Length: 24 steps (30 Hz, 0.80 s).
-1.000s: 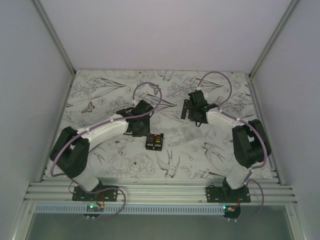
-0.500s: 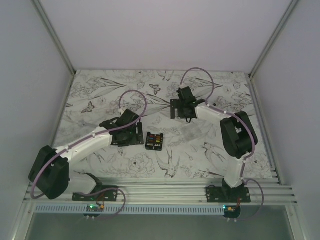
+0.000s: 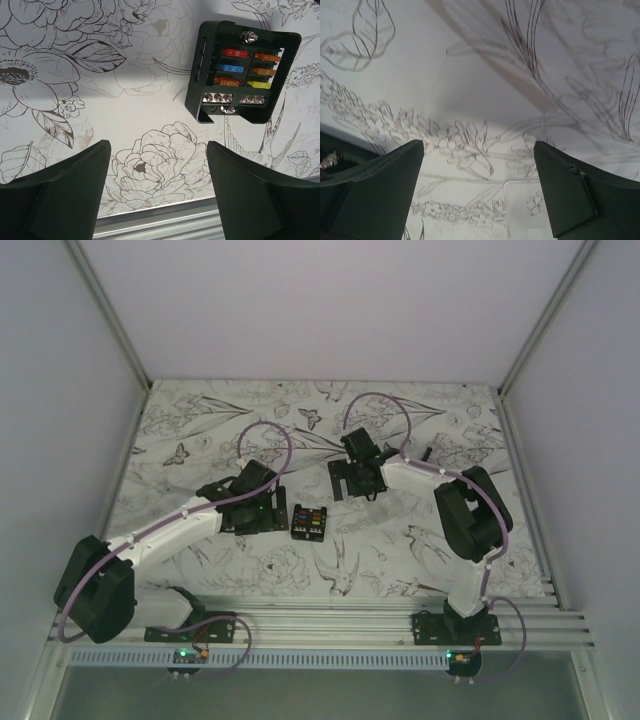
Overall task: Snap on the fuse box
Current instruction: Pick up the fuse box cover from the center of the board.
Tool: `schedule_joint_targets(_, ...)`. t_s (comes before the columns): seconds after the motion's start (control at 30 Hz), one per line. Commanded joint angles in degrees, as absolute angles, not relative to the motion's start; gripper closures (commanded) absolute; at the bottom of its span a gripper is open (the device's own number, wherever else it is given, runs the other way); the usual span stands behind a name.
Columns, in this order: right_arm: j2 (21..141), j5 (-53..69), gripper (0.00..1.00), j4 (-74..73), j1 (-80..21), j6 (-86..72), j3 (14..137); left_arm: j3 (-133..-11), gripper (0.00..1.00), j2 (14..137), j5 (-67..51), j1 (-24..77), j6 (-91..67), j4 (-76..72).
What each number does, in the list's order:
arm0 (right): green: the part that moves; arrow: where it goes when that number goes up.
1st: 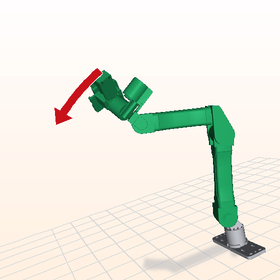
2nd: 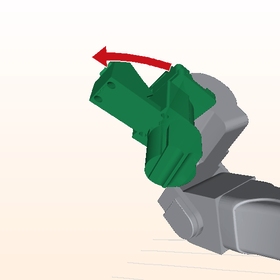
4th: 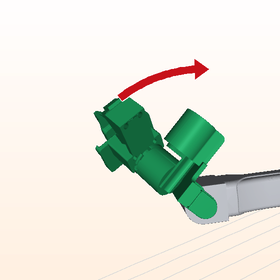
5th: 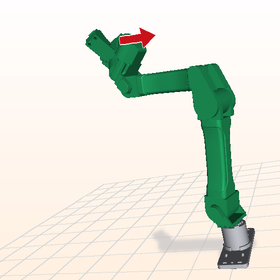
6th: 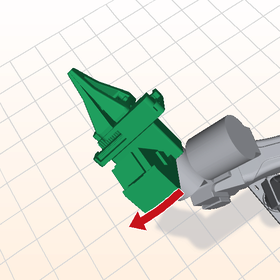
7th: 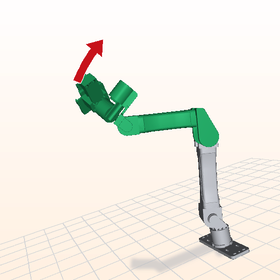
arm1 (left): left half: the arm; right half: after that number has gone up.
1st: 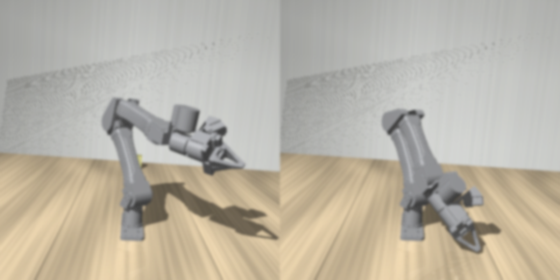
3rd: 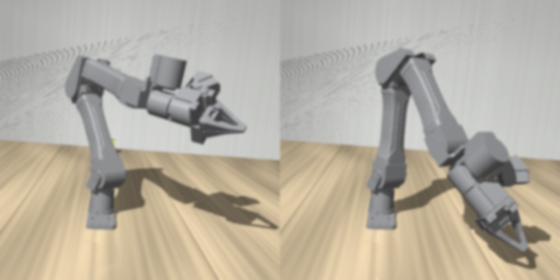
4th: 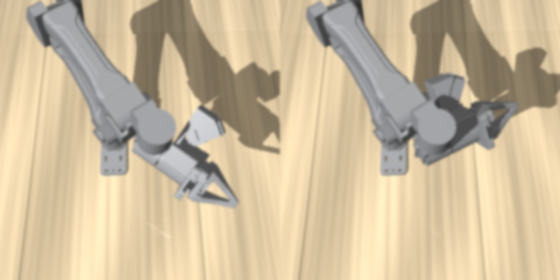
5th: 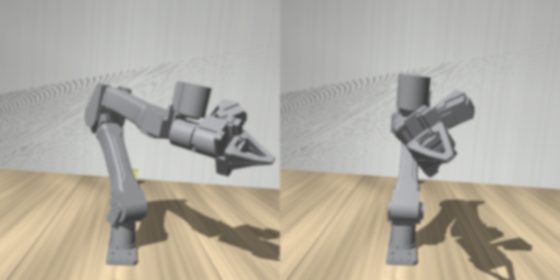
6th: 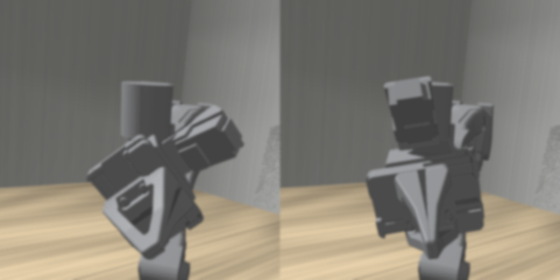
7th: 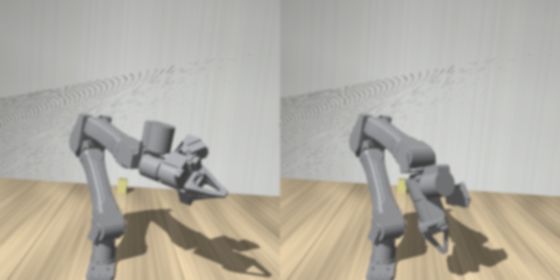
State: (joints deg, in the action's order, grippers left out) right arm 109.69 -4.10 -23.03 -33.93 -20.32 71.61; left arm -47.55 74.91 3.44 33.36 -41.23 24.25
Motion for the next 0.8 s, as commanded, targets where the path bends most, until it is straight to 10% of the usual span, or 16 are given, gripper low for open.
schedule_joint_targets(0.0, 105.39, -3.43, 0.02, -27.48, -34.82, -20.1, 69.12, -46.19, 0.19, 73.86, 3.08, 32.96, -40.28, 24.78)
schedule_joint_targets(0.4, 96.59, -7.05, 0.01, -34.8, -37.91, -22.29, 64.95, -43.97, 0.18, 70.69, 4.01, 32.95, -39.59, 23.17)
schedule_joint_targets(0.77, 78.24, -26.97, 0.0, -42.12, -37.49, -56.74, 56.26, -41.51, 0.16, 69.52, 5.22, 32.96, -38.27, 20.92)
